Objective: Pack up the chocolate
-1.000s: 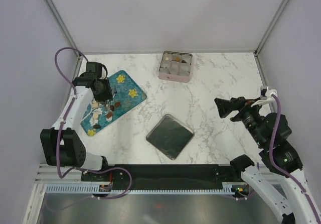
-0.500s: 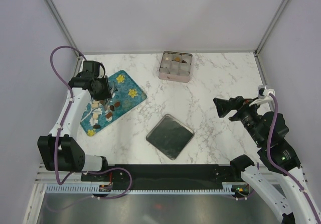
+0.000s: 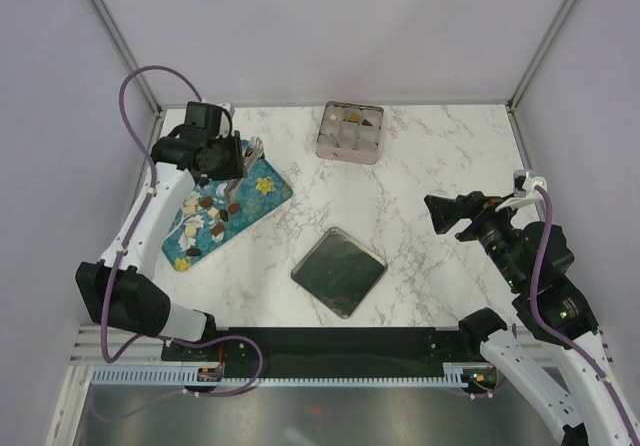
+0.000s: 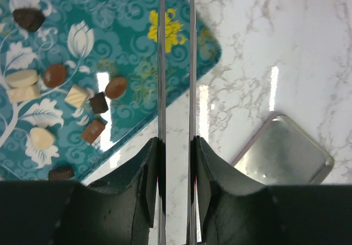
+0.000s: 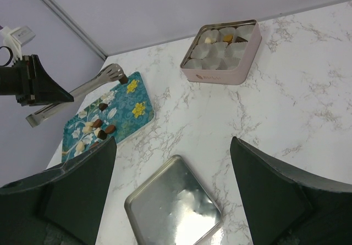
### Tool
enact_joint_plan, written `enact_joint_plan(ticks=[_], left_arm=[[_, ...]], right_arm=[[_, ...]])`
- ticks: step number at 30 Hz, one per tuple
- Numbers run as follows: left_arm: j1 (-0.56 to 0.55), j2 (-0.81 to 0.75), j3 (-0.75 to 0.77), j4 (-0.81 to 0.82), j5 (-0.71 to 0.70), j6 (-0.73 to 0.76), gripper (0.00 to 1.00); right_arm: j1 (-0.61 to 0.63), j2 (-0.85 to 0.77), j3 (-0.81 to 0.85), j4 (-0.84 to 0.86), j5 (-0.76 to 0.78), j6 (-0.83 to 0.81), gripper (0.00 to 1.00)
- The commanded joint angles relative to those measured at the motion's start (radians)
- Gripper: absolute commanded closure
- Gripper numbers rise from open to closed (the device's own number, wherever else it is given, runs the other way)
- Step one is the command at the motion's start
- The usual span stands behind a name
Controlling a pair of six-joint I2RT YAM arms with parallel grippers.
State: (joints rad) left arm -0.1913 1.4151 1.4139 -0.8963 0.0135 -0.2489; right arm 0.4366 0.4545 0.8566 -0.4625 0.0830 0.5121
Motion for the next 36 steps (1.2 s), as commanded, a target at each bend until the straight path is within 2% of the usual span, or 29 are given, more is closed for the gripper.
enact_joint_plan(ticks=[1,8,17,22,36], left_arm=[[-0.072,0.071,0.134,0.016,0.032,-0.039,0.65],[-0.192,0.287,0.428,0.026,0.039,-0.056,0.67],[-0.24,0.528,0.649,0.092,0.086,-0.023,0.67],[-0.24,0.631,0.694,0.119,0.086,0.005,0.67],[-0.24,0.739,0.72,0.188,0.088,0.04,0.66]], right_arm=[[0.005,0.006,-0.004,0.041,-0.002,0.008,0.07],[0.005,0.01,-0.001,0.042,0.012,-0.003,0.07],[0.007,0.035,0.028,0.033,0.046,-0.037,0.07],[0.005,0.058,0.038,0.033,0.054,-0.038,0.07],[0.005,0.085,0.042,0.042,0.07,-0.038,0.07]])
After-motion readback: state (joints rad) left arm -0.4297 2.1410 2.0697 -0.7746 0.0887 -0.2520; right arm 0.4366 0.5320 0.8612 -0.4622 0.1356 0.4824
